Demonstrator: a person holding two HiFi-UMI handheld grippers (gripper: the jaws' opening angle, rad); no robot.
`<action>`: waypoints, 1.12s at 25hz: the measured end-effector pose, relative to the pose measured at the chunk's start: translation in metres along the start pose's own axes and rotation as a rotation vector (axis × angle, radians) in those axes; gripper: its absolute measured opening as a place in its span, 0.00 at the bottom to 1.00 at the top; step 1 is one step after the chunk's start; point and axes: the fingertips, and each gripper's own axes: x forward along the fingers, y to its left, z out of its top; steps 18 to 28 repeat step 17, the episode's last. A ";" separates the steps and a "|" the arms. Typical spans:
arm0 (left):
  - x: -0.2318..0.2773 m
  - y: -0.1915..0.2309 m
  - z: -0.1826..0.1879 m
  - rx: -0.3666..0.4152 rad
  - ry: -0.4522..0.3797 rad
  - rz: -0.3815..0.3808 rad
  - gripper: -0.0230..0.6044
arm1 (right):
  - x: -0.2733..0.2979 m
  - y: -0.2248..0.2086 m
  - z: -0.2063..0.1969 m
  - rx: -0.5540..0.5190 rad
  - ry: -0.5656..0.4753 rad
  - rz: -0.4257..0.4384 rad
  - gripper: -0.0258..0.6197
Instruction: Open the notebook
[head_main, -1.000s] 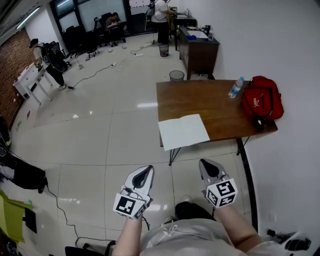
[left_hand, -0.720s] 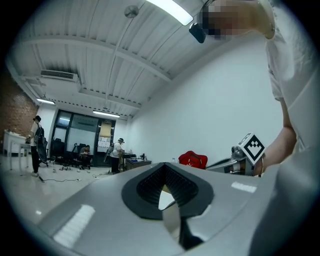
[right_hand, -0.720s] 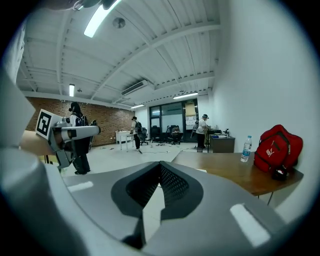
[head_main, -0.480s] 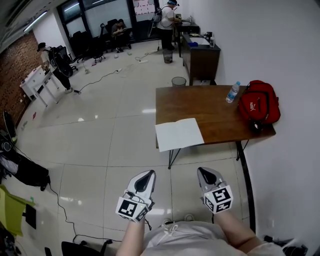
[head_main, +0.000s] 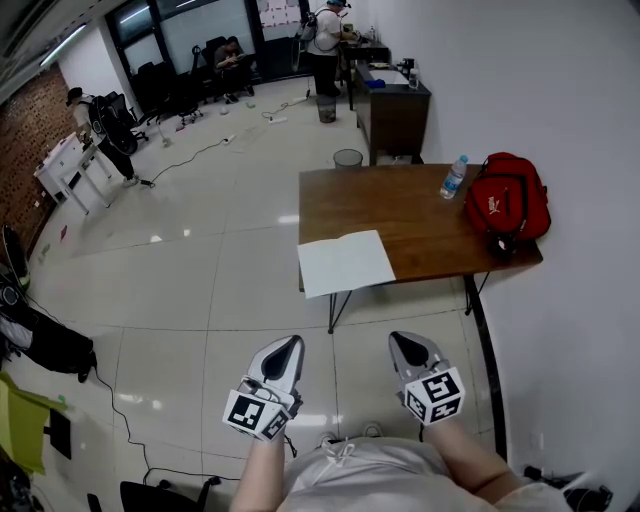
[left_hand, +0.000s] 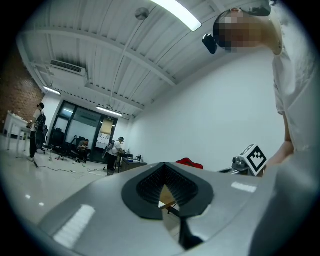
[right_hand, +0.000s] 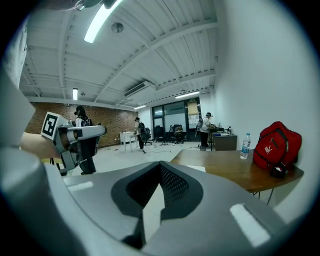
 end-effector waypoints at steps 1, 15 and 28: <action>0.000 0.000 -0.001 0.000 0.002 0.001 0.04 | 0.000 -0.001 0.001 0.009 -0.003 0.001 0.04; 0.006 -0.004 -0.007 0.031 0.035 -0.021 0.04 | 0.011 0.006 0.006 0.006 0.002 0.031 0.04; 0.006 -0.003 -0.007 0.034 0.036 -0.023 0.04 | 0.013 0.007 0.006 -0.001 0.003 0.033 0.04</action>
